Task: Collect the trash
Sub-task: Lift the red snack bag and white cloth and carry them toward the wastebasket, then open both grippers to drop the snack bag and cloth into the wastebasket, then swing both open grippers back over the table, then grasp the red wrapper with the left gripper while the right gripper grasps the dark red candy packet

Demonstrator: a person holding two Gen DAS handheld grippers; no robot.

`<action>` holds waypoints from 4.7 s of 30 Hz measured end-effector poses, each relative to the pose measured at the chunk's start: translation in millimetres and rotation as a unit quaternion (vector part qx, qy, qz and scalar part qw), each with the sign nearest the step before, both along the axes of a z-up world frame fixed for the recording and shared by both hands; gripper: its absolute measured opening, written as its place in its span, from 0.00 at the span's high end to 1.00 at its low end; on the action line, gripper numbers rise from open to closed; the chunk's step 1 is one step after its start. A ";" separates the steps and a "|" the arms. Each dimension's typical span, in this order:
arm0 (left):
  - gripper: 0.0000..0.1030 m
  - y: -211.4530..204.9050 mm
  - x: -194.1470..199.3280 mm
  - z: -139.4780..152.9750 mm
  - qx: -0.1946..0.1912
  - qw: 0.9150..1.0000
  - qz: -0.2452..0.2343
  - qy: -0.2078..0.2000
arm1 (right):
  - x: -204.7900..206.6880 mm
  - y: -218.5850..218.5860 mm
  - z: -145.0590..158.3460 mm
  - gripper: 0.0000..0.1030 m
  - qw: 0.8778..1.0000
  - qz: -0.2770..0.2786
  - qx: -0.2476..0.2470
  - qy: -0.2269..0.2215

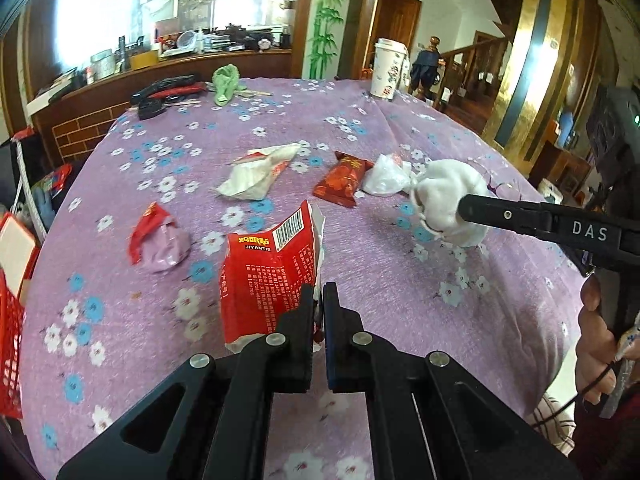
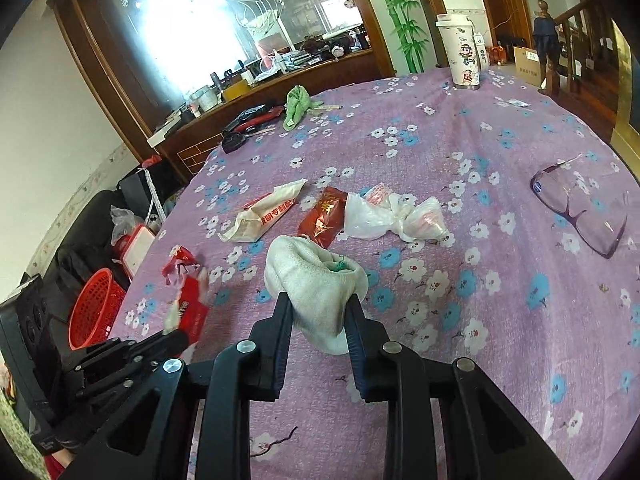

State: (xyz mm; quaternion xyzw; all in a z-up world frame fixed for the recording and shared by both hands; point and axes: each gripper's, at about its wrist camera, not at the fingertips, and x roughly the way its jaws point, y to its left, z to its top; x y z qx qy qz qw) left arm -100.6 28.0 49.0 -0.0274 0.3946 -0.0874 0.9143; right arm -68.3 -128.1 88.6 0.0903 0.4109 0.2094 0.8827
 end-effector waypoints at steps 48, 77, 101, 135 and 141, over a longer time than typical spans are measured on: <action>0.96 105.9 -87.9 77.9 -0.023 0.986 0.126 -0.106 | -61.2 98.8 69.7 0.73 0.991 0.122 -0.010 -0.049; 0.96 295.3 -148.6 39.3 -0.036 0.948 0.305 -0.088 | -62.3 352.3 60.1 0.73 0.957 0.284 -0.055 -0.019; 0.52 279.4 -137.3 37.7 -0.035 0.949 0.295 -0.108 | -34.9 360.3 24.4 0.51 0.964 0.263 -0.044 -0.004; 0.35 83.9 69.6 -19.1 0.062 0.986 0.147 0.042 | 53.1 13.9 0.8 0.50 0.994 -0.043 0.073 0.067; 0.52 82.5 86.9 -39.0 0.055 0.987 0.142 0.053 | 72.8 20.1 -10.3 0.49 0.993 -0.054 0.060 0.082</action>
